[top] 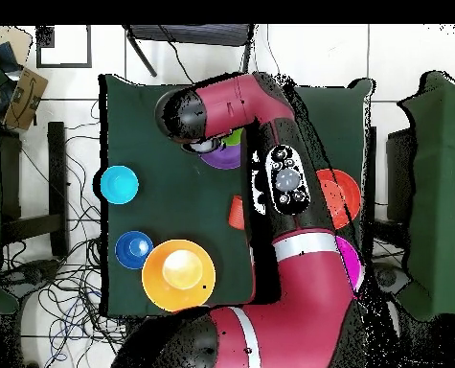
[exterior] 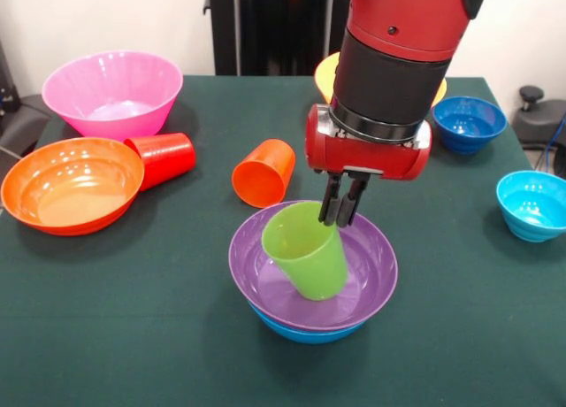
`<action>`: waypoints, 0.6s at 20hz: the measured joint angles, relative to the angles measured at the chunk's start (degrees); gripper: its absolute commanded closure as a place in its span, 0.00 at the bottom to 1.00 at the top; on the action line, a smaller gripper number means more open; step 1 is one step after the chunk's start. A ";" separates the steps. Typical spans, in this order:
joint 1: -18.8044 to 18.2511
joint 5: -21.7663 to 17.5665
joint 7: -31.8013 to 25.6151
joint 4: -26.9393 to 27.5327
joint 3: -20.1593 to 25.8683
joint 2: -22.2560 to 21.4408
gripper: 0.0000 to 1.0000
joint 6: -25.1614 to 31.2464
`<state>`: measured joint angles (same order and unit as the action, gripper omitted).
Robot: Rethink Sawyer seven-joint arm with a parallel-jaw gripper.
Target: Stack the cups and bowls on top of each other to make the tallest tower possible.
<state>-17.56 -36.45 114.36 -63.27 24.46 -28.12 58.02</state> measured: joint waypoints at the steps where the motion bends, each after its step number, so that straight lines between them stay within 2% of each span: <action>1: 0.00 0.00 0.00 0.00 -0.01 -0.01 1.00 0.00; 12: 0.01 0.00 0.00 0.00 -0.73 -0.21 1.00 0.00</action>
<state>-17.55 -36.45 114.36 -63.27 23.73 -28.32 58.02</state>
